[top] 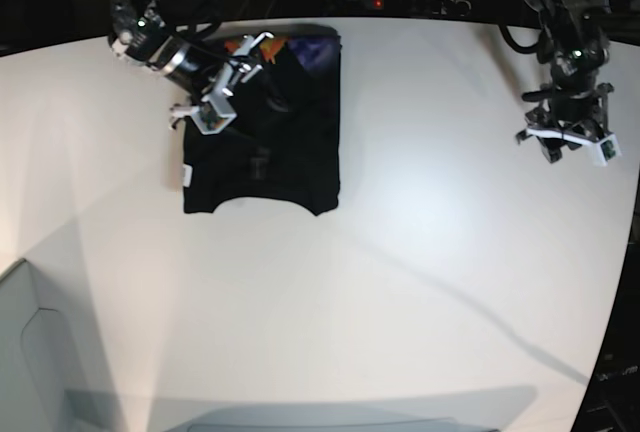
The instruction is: Fold the T-shirt properly
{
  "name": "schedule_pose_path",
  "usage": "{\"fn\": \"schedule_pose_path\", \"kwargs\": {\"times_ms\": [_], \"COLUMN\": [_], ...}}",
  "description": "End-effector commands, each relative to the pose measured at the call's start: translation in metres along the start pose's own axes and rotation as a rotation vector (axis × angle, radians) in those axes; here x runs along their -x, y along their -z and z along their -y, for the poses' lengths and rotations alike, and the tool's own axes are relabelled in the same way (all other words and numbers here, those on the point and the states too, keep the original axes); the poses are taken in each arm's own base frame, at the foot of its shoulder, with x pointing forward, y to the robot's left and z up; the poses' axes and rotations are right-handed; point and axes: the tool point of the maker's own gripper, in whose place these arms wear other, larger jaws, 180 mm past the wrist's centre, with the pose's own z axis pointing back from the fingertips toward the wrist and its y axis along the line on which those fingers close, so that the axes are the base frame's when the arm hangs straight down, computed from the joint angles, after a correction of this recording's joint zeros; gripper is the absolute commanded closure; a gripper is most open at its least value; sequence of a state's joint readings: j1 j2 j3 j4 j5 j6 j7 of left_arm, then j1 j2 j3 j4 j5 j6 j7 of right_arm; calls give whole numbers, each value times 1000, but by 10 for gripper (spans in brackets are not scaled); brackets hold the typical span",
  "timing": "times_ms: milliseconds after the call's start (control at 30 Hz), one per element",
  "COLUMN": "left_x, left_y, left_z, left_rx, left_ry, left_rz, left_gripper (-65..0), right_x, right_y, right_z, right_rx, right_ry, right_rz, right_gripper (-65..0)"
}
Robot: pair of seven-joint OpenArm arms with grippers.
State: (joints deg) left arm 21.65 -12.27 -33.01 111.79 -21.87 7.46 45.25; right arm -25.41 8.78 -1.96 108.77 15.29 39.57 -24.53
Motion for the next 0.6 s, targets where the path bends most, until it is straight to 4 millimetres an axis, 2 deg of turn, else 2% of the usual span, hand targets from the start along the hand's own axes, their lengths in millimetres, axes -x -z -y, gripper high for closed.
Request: {"fn": "schedule_pose_path", "kwargs": {"times_ms": [0,167,267,367,467,567], "left_x": [-8,1,8,22,43,45], "left_y": [-3,-5,-8,-15,-27,-41], "left_z": [-1,-6,-12,-21,-43,-75], "left_rx": [-3,-15,-26,-46,-91,-173], "left_ry": [11,14,31,57,79,76], "left_rz": [32,8,-11,-50,-108,-118], "left_gripper": [-249,-325,-332,-332,-302,-226], "right_x": [-5,19,29,40,55,70], "right_y": [-6,-35,-52,-77,-109,-150], "right_z": [3,33,47,71,91,112], "right_rx": [12,136,197,293,397,515], "right_ry": [1,46,61,72,89,103], "right_rz": [24,-26,-51,-85,-129,-181], "right_gripper": [-385,-386,-386,-385,-385,-383]}}
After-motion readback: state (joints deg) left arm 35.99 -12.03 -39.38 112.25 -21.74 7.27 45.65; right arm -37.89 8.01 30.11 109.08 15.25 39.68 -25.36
